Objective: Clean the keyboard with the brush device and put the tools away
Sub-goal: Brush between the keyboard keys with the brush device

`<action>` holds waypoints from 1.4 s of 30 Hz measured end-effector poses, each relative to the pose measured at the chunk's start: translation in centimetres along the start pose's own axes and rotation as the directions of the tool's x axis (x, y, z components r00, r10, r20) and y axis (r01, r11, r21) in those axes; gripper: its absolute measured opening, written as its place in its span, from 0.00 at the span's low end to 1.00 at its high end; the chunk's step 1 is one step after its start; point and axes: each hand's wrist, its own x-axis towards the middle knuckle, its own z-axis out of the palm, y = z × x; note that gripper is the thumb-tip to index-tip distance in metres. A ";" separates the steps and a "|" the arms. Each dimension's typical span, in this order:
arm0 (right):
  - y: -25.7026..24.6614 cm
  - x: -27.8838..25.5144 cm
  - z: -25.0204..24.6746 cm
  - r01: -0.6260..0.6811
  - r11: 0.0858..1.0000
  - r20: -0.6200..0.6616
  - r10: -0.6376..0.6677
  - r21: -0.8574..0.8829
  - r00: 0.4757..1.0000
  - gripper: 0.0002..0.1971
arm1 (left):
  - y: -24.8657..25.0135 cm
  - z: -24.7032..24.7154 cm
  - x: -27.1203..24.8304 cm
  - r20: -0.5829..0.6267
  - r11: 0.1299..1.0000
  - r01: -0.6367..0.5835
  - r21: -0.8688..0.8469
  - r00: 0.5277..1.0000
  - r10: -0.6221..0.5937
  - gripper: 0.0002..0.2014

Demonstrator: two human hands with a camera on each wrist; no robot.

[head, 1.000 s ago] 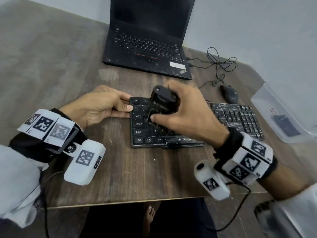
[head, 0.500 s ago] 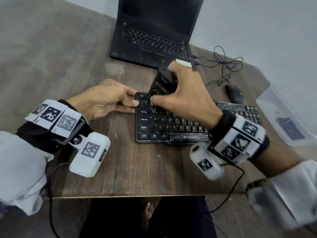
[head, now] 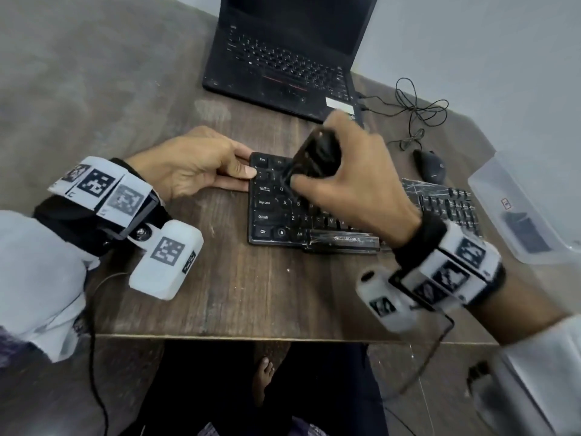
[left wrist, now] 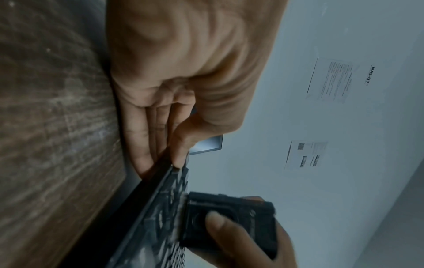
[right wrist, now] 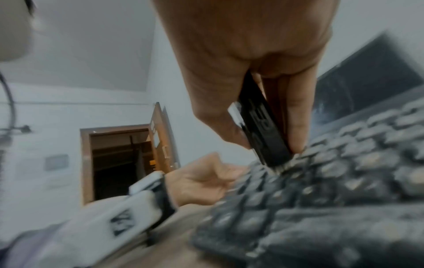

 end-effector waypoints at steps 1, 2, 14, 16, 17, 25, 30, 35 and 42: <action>0.2 0.4 -0.2 -0.022 1.000 -0.036 0.022 0.005 0.999 0.22 | 0.0 0.1 0.0 0.001 1.000 -0.001 0.001 1.000 0.001 0.15; 0.4 0.4 -0.3 -0.032 0.999 -0.027 0.033 0.011 0.999 0.22 | -0.1 0.1 0.0 0.004 1.000 -0.002 0.004 1.000 0.002 0.15; 1.2 -2.2 -0.9 0.156 0.985 0.242 -0.170 0.079 0.955 0.21 | -0.1 -0.2 0.2 0.014 1.000 0.003 0.011 1.000 -0.003 0.14; 1.1 -1.7 -1.3 0.213 0.974 0.293 -0.227 0.078 0.929 0.20 | -0.1 -0.1 0.2 0.011 1.000 0.003 0.019 1.000 -0.003 0.14; 1.2 -1.0 -1.5 0.248 0.966 0.312 -0.258 0.074 0.914 0.20 | -0.1 0.0 0.1 0.011 1.000 0.000 0.020 1.000 0.000 0.14; 1.9 0.4 -2.1 0.388 0.917 0.358 -0.395 0.096 0.846 0.19 | -0.2 -0.1 0.2 0.012 1.000 -0.007 0.017 1.000 0.007 0.15; 2.4 -0.1 -2.4 0.420 0.901 0.393 -0.427 0.108 0.814 0.18 | -0.1 -0.1 0.1 0.018 1.000 -0.005 0.013 1.000 0.005 0.17; 2.5 -1.2 -1.8 0.428 0.888 0.400 -0.459 0.170 0.793 0.18 | -0.1 0.0 0.0 0.021 1.000 -0.002 0.014 1.000 0.002 0.17; 2.2 -1.5 -1.2 0.424 0.886 0.359 -0.464 0.190 0.810 0.18 | -0.2 0.0 0.1 0.023 1.000 -0.006 0.013 1.000 0.005 0.15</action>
